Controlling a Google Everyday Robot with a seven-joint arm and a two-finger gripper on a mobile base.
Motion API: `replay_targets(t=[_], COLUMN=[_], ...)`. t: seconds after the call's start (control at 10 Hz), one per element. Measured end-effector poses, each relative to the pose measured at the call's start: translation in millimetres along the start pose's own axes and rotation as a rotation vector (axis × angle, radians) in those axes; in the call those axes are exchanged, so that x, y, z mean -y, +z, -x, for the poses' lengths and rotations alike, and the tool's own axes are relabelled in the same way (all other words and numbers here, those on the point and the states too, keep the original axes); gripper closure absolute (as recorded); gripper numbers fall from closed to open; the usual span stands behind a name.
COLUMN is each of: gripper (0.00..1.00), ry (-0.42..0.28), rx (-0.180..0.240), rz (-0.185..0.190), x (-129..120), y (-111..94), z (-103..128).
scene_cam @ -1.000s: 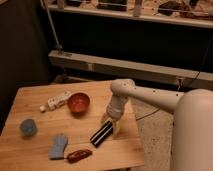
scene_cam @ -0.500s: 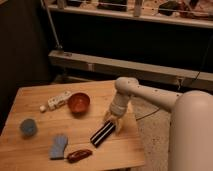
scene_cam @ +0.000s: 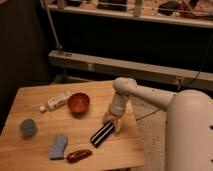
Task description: Place the eraser in the ceramic cup
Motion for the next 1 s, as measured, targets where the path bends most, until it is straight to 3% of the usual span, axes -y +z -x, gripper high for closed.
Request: replay_targets(t=[0.6, 0.8, 1.0], gripper=[0.36, 0.51, 0.53], ry=[0.008, 0.011, 0.012], rx=[0.021, 0.022, 0.028], rz=[0.028, 0.033, 0.042], x=[0.0, 0.3, 0.1], y=[1.6, 1.1, 1.5], z=[-1.3, -2.5, -2.7])
